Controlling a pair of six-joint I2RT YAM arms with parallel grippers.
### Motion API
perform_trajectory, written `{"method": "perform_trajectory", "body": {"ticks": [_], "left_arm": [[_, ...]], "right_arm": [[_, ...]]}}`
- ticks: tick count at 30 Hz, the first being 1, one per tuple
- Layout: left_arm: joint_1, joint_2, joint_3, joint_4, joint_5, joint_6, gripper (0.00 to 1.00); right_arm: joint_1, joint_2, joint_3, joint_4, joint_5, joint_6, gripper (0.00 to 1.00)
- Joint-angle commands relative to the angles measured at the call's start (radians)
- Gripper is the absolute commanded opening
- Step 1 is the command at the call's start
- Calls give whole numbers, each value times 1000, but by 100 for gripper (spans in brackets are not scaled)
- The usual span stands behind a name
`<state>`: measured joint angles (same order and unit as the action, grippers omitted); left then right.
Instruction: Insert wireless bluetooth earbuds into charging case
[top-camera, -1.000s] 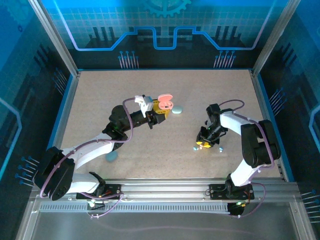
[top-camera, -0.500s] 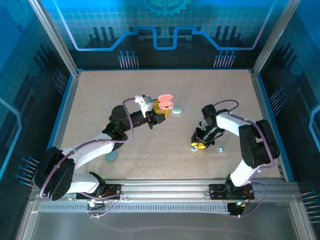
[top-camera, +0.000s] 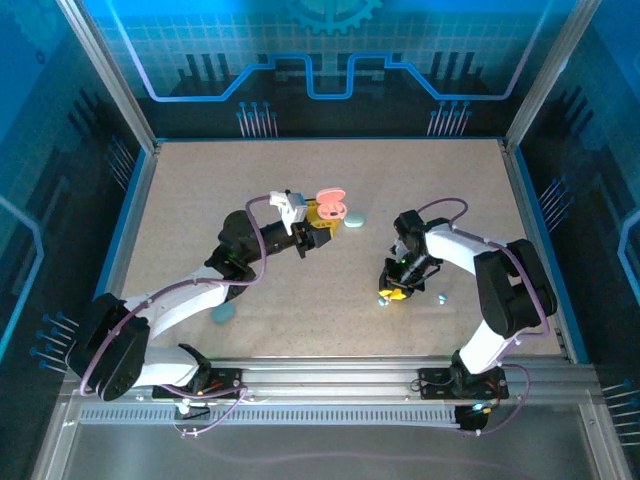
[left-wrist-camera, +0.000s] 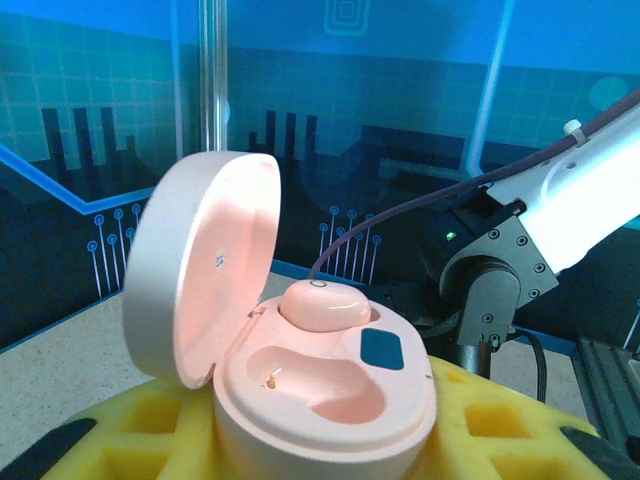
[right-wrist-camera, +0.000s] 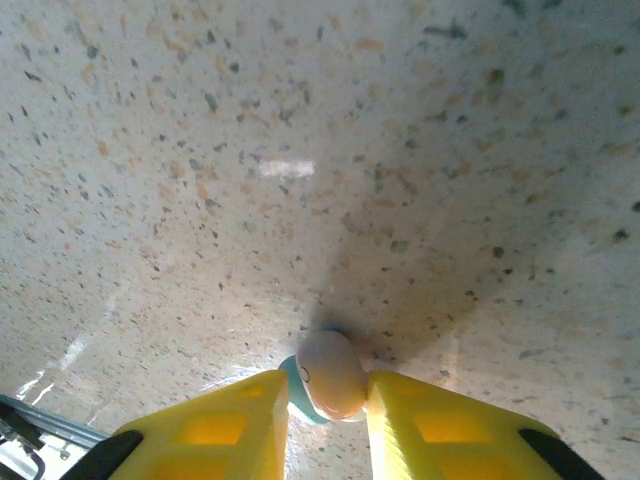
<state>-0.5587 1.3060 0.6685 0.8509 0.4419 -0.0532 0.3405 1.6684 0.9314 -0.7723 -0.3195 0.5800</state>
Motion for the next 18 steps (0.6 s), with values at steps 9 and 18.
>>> {"method": "perform_trajectory", "body": {"ticks": [9,18], "left_arm": [[-6,-10,6,26,15,-7,33],[-7,-13,4,21,11,-6,32]], "right_arm": [[54,-21,88,-131,84,-28,26],[56,34,141,-156,160,-79,31]]}}
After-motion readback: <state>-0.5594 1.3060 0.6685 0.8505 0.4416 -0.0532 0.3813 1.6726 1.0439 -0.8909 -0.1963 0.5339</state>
